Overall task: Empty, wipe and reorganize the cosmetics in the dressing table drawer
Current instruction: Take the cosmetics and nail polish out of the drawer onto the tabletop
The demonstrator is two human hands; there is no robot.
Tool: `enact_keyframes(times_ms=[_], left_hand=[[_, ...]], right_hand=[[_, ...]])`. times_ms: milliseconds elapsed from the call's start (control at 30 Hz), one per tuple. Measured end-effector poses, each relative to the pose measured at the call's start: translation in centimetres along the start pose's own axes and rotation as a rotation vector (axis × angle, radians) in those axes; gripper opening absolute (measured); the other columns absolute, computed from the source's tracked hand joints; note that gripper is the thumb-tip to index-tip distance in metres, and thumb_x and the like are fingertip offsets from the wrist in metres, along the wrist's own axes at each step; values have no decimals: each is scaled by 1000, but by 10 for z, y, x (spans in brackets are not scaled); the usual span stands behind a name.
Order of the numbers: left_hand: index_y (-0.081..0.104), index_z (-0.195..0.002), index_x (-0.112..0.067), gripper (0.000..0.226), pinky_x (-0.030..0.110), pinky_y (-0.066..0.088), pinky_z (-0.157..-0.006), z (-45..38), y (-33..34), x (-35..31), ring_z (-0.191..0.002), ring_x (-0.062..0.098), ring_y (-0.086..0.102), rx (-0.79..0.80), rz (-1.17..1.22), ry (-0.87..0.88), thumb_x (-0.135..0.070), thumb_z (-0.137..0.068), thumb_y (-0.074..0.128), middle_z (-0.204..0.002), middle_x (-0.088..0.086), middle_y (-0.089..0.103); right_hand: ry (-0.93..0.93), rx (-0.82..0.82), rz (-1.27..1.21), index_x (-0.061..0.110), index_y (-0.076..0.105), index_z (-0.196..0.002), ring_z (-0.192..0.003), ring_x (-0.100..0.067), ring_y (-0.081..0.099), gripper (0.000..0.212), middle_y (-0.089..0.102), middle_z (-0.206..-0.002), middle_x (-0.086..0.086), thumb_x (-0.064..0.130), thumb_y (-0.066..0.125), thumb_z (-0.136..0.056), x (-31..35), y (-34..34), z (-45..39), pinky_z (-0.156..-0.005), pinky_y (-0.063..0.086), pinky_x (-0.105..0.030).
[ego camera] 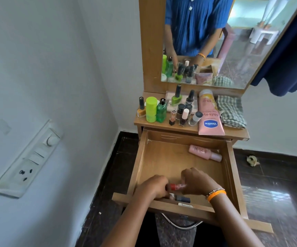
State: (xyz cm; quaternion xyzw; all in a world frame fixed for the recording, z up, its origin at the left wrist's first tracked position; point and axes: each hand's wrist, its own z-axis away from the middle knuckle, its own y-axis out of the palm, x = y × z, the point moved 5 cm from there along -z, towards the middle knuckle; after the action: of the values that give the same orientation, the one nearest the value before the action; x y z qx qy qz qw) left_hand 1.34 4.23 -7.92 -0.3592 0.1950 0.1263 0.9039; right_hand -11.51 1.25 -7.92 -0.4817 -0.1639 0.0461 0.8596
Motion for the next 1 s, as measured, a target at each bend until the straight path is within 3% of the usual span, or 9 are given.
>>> enact_keyframes(times_ms=[133,267,400,500,633,800,900,1000], left_hand=[[66,-107,-15,23,33,44,-79,1,0,-8,-99,24,59,6,-76,46,-26,-88,59,-112,7,63],[60,-115,-8,28,35,45,-93,3,-10,-4,-110,26,54,-24,-111,114,-14,-88,55,-122,11,58],[56,-104,-21,19,29,45,-83,17,-41,14,-100,18,58,-184,244,162,-21,-97,39,-114,3,59],[53,-100,-27,19,31,47,-85,36,-75,20,-99,13,59,-297,440,216,-27,-100,34,-110,-2,60],[54,-100,-31,22,27,46,-84,63,-112,19,-97,12,57,-492,760,324,-27,-101,32,-107,-5,60],[56,-100,-29,23,22,46,-77,72,-125,18,-86,6,58,-668,1031,383,-25,-101,33,-101,-1,62],[57,-102,-20,24,23,48,-74,70,-123,13,-76,3,64,-682,1134,430,-23,-101,33,-94,3,68],[57,-105,-16,23,19,52,-68,66,-122,11,-79,10,68,-668,1202,442,-22,-100,35,-97,8,68]], right_hand=[[-25,-152,-188,19,61,-81,-71,-13,61,20,65,-82,1,35,71,-74,-7,-31,10,-63,52,-27],[-211,-312,-240,18,66,-82,-65,-6,55,9,62,-74,6,26,69,-78,16,-77,27,-57,40,-15],[-385,-523,-357,17,69,-88,-65,1,52,14,55,-75,16,8,70,-77,51,-137,41,-59,41,-9],[-419,-700,-381,11,67,-92,-67,0,53,15,59,-85,7,1,64,-81,65,-182,39,-60,46,-10],[-352,-916,-301,8,64,-95,-74,-17,63,18,65,-91,-3,-4,56,-84,67,-236,28,-68,56,-27],[-221,-865,-217,4,61,-93,-80,-16,58,15,65,-91,-5,-4,53,-82,60,-264,-5,-72,51,-28],[-217,-795,-132,0,65,-87,-76,-20,60,20,69,-91,-12,-8,48,-81,61,-262,-25,-64,47,-22],[-206,-712,-103,0,68,-91,-84,-21,62,23,70,-94,-12,-7,49,-83,62,-255,-38,-75,47,-26]])
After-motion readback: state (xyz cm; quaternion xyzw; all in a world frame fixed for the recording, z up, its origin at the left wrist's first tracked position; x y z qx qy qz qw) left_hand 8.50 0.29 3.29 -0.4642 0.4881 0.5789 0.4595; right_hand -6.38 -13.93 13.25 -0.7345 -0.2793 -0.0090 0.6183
